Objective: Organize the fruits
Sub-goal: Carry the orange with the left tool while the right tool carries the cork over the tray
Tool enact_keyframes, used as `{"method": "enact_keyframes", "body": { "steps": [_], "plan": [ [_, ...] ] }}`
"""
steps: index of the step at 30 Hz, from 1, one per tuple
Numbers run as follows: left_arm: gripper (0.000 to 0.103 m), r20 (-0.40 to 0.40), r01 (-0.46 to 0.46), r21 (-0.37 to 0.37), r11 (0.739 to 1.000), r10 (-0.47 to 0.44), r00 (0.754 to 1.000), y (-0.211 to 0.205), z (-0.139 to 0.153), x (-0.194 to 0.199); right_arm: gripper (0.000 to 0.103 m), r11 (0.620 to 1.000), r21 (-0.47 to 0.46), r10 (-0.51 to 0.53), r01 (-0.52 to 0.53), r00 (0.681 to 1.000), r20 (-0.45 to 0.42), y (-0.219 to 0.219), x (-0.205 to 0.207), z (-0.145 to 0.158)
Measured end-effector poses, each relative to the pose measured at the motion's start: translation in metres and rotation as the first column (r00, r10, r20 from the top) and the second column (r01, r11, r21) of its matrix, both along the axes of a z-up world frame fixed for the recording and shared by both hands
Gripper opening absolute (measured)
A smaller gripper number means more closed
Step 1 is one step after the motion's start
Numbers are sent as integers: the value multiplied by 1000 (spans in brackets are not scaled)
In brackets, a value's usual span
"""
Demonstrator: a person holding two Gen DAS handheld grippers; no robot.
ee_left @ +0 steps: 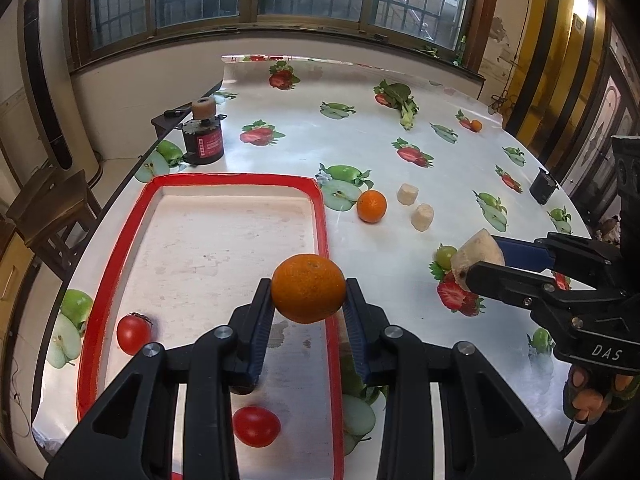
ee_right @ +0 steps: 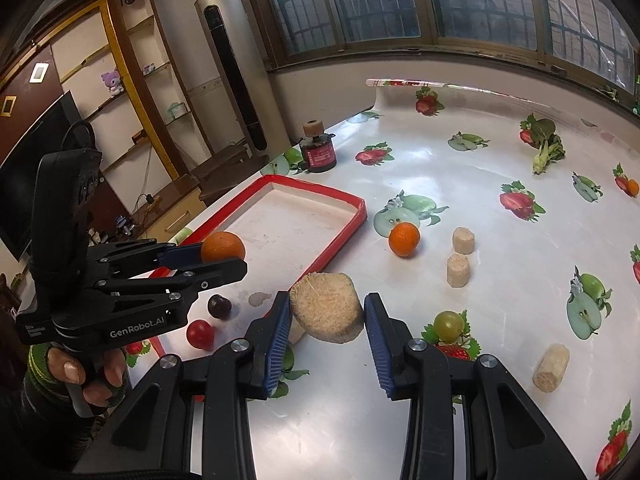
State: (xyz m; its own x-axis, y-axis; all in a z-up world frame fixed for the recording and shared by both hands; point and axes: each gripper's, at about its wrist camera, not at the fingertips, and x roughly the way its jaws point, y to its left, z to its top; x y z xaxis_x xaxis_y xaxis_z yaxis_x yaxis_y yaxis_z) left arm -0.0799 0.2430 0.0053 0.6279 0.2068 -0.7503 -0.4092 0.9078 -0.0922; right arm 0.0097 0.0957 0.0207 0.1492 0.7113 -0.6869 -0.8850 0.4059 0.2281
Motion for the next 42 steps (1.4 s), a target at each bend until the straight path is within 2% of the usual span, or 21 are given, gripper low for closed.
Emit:
{"method": "enact_keyframes", "body": {
  "steps": [15, 27, 30, 42],
  "plan": [
    [32, -15, -67, -1, 998, 67, 998, 36, -6, -19, 38, 999, -1, 45, -45, 999, -13, 26, -9, -4],
    [32, -7, -150, -75, 986, 150, 989, 84, -13, -27, 38, 994, -5, 110, -111, 993, -32, 76, -21, -12],
    [32, -14, -164, -114, 980, 163, 986, 95, -19, -24, 38, 991, -18, 133, -134, 990, -39, 91, -25, -19],
    [32, -94, -192, -156, 969, 179, 979, 118, -48, -8, 38, 971, -98, 208, -216, 974, -88, 137, -36, -60]
  ]
}}
